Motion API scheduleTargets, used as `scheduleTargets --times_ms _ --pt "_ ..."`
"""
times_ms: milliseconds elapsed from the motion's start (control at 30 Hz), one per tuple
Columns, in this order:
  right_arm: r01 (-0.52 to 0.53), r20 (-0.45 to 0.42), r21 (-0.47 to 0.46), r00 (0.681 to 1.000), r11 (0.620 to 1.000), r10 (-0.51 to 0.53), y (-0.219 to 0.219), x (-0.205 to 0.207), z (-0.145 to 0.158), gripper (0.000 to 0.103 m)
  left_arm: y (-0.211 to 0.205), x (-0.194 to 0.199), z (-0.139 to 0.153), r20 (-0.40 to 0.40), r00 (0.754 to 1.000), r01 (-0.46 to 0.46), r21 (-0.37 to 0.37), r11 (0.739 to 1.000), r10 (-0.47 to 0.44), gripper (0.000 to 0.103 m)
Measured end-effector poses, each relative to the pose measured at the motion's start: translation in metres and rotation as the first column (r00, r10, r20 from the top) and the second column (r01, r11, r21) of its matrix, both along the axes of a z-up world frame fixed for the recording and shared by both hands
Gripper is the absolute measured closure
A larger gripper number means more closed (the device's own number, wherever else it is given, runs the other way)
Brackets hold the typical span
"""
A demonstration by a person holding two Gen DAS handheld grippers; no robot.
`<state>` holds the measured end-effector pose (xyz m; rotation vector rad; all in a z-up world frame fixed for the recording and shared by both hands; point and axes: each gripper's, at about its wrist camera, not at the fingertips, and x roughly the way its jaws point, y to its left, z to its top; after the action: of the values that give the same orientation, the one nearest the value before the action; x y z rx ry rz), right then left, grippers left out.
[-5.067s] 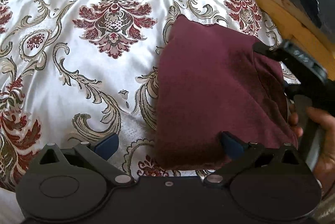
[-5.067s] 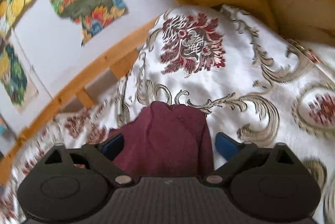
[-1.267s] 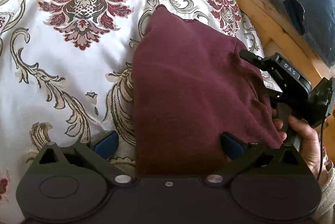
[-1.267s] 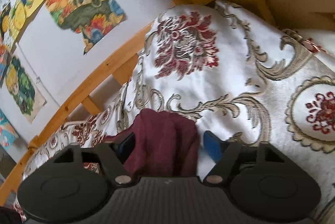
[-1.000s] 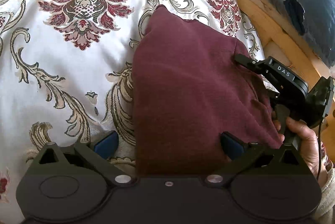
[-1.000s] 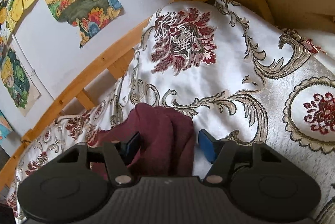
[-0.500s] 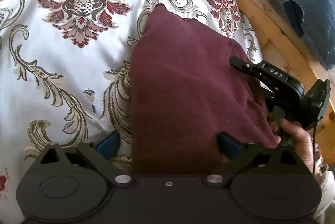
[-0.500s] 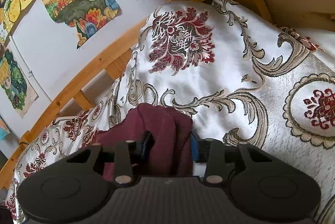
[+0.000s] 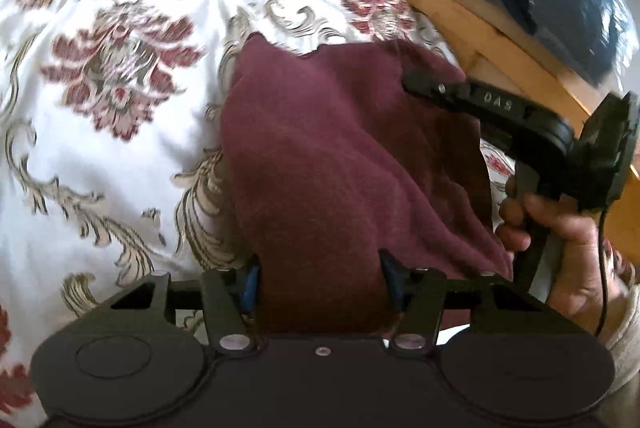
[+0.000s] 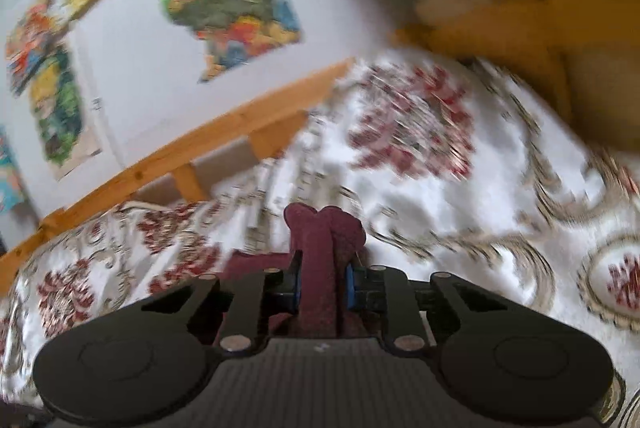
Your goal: Fold small clothes
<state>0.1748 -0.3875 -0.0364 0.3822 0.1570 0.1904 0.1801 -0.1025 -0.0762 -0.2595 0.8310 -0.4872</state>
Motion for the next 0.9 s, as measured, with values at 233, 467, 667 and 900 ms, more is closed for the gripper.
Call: scheduleTargets --times_ms 233,467,667,900 --pt "-0.011 0.083 -0.119 0.996 0.993 0.021 0.032 -0.031 0.02 0.082 0.019 -0.016 0.01 0.06 0.998 0.015 0.009 1.0 -0.016 0.046" --pt "0.012 0.129 -0.172 0.992 0.985 0.011 0.058 -0.007 0.045 0.082 0.033 -0.01 0.021 0.17 0.985 -0.016 0.041 0.999 0.009 0.046" --pt "0.013 0.133 -0.278 0.991 0.961 0.025 0.077 0.052 0.076 0.082 0.048 0.059 0.028 0.17 0.983 -0.075 0.014 0.997 0.072 0.046" --pt "0.021 -0.025 -0.252 0.999 0.968 -0.028 0.068 0.139 0.066 0.082 0.064 0.114 0.008 0.112 0.984 -0.14 0.018 0.99 0.137 0.044"
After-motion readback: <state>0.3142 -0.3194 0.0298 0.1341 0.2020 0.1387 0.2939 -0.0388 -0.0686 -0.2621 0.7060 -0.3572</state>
